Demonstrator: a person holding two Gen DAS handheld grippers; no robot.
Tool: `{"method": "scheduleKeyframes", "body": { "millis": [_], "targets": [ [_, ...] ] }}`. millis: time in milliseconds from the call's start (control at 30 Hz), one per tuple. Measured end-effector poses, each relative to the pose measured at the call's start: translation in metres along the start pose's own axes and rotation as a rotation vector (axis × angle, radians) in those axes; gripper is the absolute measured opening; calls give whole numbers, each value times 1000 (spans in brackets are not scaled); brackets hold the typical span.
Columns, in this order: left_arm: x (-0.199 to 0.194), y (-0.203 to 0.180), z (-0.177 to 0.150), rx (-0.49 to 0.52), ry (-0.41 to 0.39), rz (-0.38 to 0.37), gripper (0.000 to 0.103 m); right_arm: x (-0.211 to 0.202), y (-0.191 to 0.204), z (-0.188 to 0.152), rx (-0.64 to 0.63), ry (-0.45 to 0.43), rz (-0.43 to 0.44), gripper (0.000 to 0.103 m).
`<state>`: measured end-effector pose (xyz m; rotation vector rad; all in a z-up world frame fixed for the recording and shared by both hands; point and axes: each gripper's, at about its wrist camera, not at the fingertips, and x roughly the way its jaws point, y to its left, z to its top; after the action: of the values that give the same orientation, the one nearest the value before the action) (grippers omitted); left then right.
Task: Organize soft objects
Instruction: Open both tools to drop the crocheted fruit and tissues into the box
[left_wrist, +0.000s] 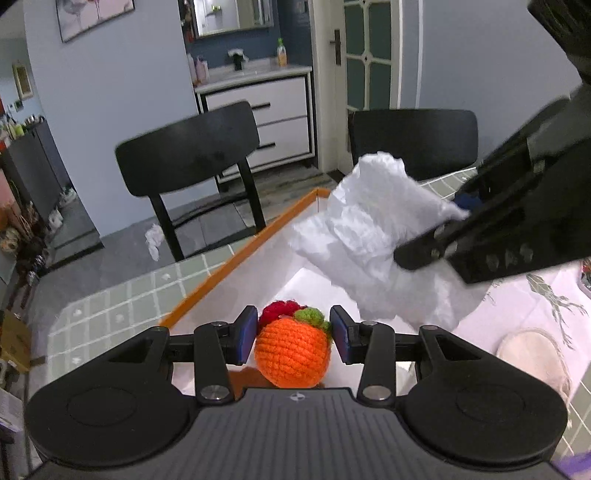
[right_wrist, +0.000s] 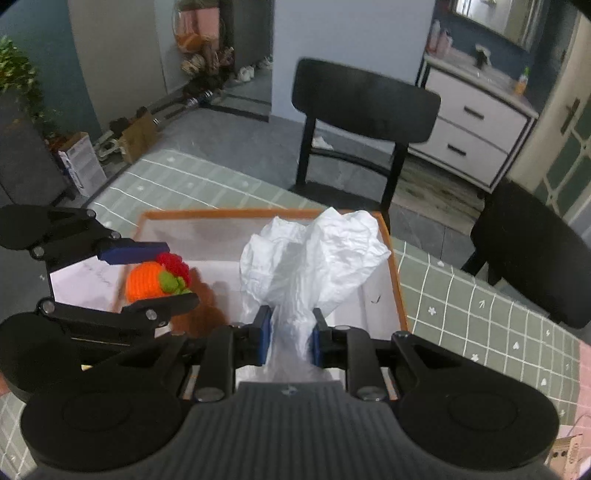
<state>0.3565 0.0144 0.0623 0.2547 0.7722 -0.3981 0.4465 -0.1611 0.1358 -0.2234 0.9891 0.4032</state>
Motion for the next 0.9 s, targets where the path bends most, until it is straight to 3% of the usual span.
{"method": "scheduleKeyframes", "body": {
  "millis": [200,500,700,833,900],
  "targets": [
    [58,-6,2,15,66,8,49,59,-22,-7,11,66,-16,21],
    [103,-9,7,2,123,10,49,117,-43,-18,17,126,-15,21],
    [125,-13,4,-6,163,9,50,133,-51,-23,24,131,-15,33],
    [131,-12,6,14,187,47,67,132,-48,-26,15,132,-17,36],
    [126,-11,6,13,176,56,70,130,-47,-27,13,135,-8,41]
  ]
}}
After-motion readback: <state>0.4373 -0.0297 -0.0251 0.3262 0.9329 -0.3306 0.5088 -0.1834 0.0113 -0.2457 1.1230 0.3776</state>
